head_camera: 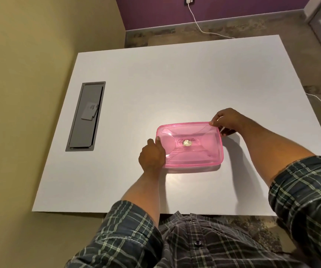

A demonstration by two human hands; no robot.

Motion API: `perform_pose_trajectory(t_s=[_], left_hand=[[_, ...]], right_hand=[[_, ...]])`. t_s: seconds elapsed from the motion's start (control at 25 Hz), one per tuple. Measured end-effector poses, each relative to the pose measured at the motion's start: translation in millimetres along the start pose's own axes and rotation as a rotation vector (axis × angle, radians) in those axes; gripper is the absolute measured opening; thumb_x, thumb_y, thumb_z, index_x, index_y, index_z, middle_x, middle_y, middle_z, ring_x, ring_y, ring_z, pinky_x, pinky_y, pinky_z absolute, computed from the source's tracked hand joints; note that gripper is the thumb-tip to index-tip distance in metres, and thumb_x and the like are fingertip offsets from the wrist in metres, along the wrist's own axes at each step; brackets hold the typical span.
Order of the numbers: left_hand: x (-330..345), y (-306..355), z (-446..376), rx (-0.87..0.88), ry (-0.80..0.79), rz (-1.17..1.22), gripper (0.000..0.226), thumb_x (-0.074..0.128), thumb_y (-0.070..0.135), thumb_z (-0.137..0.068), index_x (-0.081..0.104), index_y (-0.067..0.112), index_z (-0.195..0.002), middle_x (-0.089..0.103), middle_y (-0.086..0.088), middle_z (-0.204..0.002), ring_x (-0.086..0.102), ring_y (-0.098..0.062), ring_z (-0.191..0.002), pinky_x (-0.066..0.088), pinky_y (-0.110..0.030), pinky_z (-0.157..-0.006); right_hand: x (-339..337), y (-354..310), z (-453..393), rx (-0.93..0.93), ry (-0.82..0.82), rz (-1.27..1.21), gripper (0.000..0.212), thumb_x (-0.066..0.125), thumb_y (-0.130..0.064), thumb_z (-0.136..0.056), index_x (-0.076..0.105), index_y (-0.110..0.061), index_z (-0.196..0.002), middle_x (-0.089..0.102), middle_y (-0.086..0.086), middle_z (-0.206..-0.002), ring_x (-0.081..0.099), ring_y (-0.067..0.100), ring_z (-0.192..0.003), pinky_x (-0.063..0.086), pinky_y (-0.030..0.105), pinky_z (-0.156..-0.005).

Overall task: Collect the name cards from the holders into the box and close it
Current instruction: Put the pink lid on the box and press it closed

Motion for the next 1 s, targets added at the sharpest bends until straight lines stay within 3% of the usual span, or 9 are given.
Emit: perform_pose_trajectory(t_s=[0.2,0.4,0.68,0.88,1.0], left_hand=[[3,0,1,-0.094,0.05,0.035,0.06,0.025,0.055,-0.102,0.064,0.009,-0.099,0.07,-0.014,-0.097,0.066,-0.038,-0.093,0.048,-0.039,-0.078],[3,0,-4,-0.042,0.043,0.098,0.057,0.027,0.049,-0.102,0.068,0.011,-0.089,0.072,-0.012,-0.089,0.066,-0.038,-0.088,0.053,-0.039,-0.078],[6,-2,-7,-0.001,0.053,0.084,0.058,0.026,0.045,-0.104,0.07,0.01,-0.088,0.072,-0.015,-0.088,0.065,-0.04,-0.087,0.05,-0.038,-0.075],[4,-1,-6,0.01,0.037,0.064,0.058,0.025,0.045,-0.104,0.071,0.011,-0.09,0.072,-0.015,-0.089,0.066,-0.039,-0.087,0.051,-0.037,-0.075],[1,4,-11,-0.025,0.009,0.001,0.048,0.03,0.039,-0.102,0.068,0.011,-0.096,0.071,-0.014,-0.094,0.065,-0.038,-0.089,0.044,-0.035,-0.073]], right_hand=[[-3,-18,-8,0.006,-0.065,0.191,0.021,0.077,-0.012,-0.086,0.069,0.006,-0.093,0.072,0.028,-0.087,0.072,0.034,-0.068,0.058,0.034,-0.06],[-7,-20,-16,0.041,-0.113,0.222,0.025,0.083,-0.013,-0.08,0.071,0.005,-0.092,0.073,0.027,-0.087,0.071,0.031,-0.065,0.06,0.037,-0.063],[-9,-24,-15,0.131,-0.143,0.281,0.036,0.083,-0.023,-0.081,0.069,0.005,-0.096,0.073,0.018,-0.088,0.067,0.029,-0.066,0.053,0.029,-0.06],[-3,-38,-12,0.07,-0.168,0.331,0.017,0.075,-0.013,-0.086,0.075,-0.009,-0.103,0.074,0.015,-0.103,0.07,0.026,-0.071,0.056,0.03,-0.062],[13,-42,-8,0.117,-0.185,0.338,0.037,0.08,-0.034,-0.08,0.069,-0.011,-0.107,0.067,0.012,-0.11,0.068,0.027,-0.084,0.059,0.039,-0.069]])
Point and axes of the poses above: each hand's wrist, its own z-axis away from the middle knuckle, its own x-axis out of the palm, y = z × x, the point moved 4 cm from there along -z, towards the middle knuckle
